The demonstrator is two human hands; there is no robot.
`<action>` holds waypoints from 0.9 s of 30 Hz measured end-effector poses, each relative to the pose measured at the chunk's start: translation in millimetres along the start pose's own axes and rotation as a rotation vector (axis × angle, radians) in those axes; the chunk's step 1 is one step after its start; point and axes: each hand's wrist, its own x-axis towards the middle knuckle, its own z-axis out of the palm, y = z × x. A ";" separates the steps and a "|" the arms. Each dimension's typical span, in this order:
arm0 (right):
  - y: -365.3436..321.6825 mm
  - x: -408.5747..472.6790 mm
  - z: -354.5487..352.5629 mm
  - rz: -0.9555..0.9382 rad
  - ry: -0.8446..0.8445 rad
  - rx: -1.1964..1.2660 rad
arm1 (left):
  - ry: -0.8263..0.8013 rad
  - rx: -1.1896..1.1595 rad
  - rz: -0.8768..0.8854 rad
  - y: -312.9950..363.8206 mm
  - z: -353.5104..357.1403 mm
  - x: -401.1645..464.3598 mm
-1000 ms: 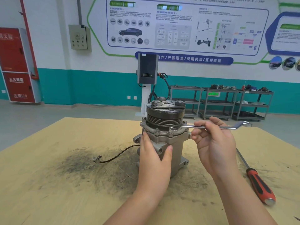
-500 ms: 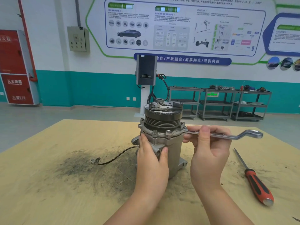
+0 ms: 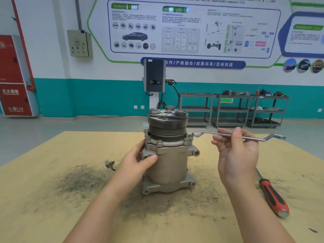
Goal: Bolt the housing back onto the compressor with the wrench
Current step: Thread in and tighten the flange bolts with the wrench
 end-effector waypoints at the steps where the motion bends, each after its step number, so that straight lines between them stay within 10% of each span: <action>1: 1.9 0.4 0.0 0.025 -0.022 0.005 | 0.019 -0.041 0.002 -0.6 -6.2 2.2; 14: 2.2 21.8 -0.1 0.315 -0.232 0.033 | 0.391 -0.310 0.114 5.4 13.4 20.3; 27: 29.6 -46.7 14.3 -0.611 -0.335 -0.422 | 0.458 -0.357 0.148 3.5 24.0 16.9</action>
